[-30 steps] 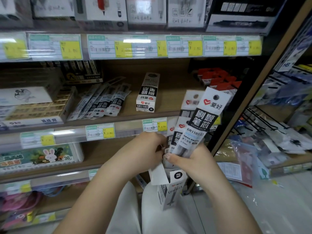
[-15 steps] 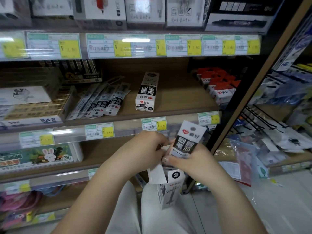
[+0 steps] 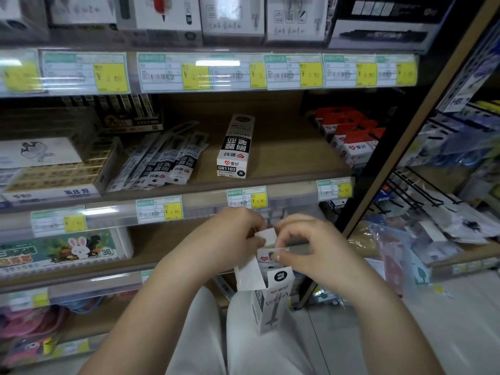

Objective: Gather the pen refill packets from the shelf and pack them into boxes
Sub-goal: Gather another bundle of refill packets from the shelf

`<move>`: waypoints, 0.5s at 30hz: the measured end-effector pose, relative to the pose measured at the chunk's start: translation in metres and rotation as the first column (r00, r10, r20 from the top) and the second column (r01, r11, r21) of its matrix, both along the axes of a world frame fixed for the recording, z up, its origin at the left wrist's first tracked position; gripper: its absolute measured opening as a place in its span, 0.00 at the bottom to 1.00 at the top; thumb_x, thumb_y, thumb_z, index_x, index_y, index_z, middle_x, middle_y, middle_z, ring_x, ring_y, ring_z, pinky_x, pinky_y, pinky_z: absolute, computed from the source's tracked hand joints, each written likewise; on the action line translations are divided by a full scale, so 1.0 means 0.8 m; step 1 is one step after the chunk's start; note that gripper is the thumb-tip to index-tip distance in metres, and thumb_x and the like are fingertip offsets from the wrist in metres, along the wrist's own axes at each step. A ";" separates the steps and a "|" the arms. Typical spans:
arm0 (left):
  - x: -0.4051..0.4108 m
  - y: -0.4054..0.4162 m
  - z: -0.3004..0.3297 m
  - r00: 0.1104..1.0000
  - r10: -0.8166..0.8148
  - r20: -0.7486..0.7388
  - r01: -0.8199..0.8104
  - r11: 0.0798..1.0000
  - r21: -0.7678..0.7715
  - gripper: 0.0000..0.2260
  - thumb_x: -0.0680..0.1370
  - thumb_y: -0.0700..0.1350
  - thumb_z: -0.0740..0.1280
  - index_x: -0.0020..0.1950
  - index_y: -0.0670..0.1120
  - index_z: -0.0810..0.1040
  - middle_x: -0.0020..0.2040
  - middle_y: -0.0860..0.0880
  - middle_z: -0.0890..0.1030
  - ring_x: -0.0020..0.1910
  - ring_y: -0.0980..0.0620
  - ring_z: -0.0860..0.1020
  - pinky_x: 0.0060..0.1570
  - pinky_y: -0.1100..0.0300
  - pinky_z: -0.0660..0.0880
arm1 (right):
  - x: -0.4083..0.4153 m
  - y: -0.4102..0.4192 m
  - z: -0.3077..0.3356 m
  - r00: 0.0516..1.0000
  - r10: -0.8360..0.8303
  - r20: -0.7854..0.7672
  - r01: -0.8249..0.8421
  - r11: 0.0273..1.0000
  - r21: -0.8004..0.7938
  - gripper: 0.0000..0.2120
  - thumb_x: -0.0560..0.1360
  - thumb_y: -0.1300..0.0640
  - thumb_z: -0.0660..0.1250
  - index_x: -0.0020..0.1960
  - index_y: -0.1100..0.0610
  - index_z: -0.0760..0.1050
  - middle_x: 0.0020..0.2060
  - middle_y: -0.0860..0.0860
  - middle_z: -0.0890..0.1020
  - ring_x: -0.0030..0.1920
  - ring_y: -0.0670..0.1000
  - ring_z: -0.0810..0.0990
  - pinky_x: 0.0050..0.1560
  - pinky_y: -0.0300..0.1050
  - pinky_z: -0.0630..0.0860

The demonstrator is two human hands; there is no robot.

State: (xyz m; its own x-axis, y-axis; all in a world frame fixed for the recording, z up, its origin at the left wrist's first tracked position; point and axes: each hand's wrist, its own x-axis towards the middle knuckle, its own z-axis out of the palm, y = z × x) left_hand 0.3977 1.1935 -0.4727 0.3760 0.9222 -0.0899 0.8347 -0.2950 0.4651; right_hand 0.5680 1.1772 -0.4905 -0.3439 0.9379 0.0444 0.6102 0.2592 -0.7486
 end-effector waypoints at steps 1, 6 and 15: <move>0.001 0.000 0.000 1.000 -0.006 -0.004 0.006 1.000 0.002 0.10 0.78 0.46 0.66 0.37 0.54 0.72 0.31 0.55 0.70 0.30 0.60 0.67 0.30 0.62 0.62 | 0.001 -0.001 0.003 0.999 0.000 -0.033 0.000 1.000 -0.002 0.10 0.69 0.57 0.74 0.33 0.46 0.77 0.52 0.35 0.75 0.56 0.39 0.75 0.63 0.44 0.71; 0.003 0.000 -0.002 1.000 -0.014 -0.021 0.014 1.000 0.012 0.15 0.77 0.45 0.66 0.32 0.57 0.68 0.31 0.55 0.70 0.30 0.60 0.68 0.30 0.62 0.62 | -0.011 0.008 -0.002 0.980 0.091 0.177 -0.096 0.995 0.016 0.15 0.69 0.59 0.74 0.30 0.46 0.72 0.55 0.46 0.78 0.58 0.47 0.75 0.61 0.43 0.69; -0.018 -0.011 0.022 0.977 0.102 0.187 -0.122 0.988 0.099 0.11 0.77 0.45 0.67 0.34 0.53 0.73 0.28 0.52 0.73 0.26 0.58 0.69 0.26 0.63 0.62 | 0.002 0.004 0.017 0.948 -0.066 -0.311 0.066 0.998 -0.010 0.05 0.72 0.57 0.70 0.42 0.47 0.80 0.46 0.40 0.82 0.49 0.38 0.79 0.51 0.35 0.75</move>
State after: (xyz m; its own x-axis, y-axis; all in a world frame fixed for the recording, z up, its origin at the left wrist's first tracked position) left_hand 0.3832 1.1849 -0.4547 0.2707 0.9598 0.0740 0.7703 -0.2621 0.5813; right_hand 0.5698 1.1801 -0.4773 -0.2502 0.9580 0.1400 0.3631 0.2269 -0.9037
